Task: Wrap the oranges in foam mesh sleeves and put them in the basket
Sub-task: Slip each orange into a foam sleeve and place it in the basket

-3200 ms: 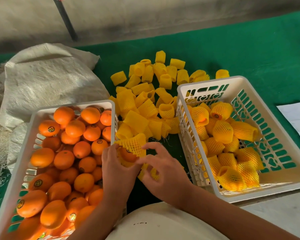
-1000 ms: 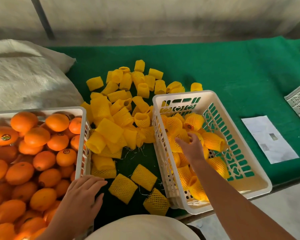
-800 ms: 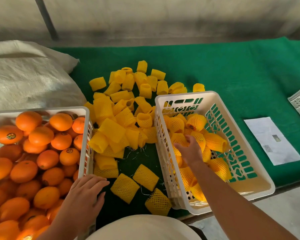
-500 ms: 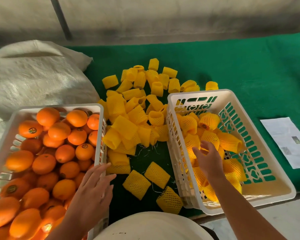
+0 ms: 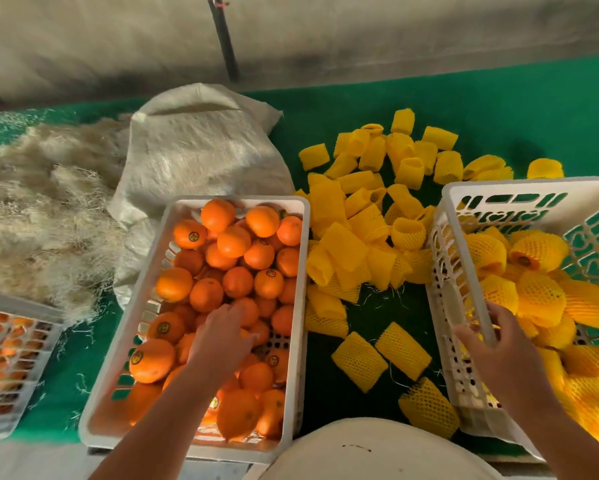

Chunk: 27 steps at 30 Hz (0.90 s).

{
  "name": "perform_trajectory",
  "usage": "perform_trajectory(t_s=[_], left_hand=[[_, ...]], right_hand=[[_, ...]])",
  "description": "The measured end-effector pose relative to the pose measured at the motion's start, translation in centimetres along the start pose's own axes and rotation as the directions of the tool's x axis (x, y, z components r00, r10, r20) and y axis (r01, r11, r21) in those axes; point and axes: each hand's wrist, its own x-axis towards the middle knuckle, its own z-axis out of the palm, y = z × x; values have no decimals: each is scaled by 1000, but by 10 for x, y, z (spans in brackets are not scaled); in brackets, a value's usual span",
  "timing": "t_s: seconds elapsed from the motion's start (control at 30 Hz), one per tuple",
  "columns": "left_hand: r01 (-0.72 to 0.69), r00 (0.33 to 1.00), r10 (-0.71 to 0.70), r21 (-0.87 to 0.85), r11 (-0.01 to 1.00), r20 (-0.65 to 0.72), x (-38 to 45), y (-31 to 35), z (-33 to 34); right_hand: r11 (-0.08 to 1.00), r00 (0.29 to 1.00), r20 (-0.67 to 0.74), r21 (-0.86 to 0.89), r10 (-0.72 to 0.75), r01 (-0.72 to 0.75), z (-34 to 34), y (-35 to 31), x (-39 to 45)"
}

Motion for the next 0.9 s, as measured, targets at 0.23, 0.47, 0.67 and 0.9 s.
perform_trajectory(t_s=[0.23,0.47,0.67,0.9], left_hand=[[29,995,-29,-6,1000,-97,-2,-6,17],[32,963,-19,43,999,-270,5,0,-3],[105,948,-47,171,980,-315,28,-24,-37],[-13,977,96,390,921,-193,50,-42,-39]], right_hand=[[995,1000,-16,-96,-11,9,3,-1,2],[991,999,-13,-129,-29,27,3,-2,2],[986,999,-29,-162,-34,29,4,-1,2],[986,999,-23,-163,-27,23,4,0,4]])
